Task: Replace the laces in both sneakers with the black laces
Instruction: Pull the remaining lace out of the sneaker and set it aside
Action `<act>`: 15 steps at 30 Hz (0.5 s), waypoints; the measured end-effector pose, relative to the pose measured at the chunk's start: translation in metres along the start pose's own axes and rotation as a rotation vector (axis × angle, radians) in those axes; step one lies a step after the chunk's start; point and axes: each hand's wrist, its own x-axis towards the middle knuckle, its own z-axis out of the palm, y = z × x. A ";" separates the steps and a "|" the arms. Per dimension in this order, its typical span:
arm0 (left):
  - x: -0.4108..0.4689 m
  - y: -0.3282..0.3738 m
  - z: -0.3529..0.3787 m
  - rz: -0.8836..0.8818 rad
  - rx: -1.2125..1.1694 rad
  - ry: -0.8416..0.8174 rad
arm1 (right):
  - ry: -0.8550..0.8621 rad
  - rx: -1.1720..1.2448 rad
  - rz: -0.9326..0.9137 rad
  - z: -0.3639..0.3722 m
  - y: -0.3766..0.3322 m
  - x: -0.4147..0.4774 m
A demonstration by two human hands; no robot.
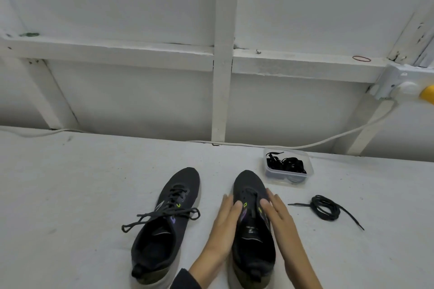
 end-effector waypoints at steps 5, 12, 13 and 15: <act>-0.024 0.045 -0.057 0.295 0.020 0.226 | -0.078 0.138 -0.144 0.029 -0.042 -0.031; -0.030 0.013 -0.158 0.220 0.059 0.442 | -0.254 0.229 0.050 0.123 -0.023 -0.044; -0.030 0.003 -0.164 0.175 0.044 0.439 | -0.248 0.225 0.066 0.135 -0.014 -0.043; -0.032 -0.009 -0.166 0.094 -0.005 0.405 | -0.202 0.290 0.104 0.154 -0.005 -0.045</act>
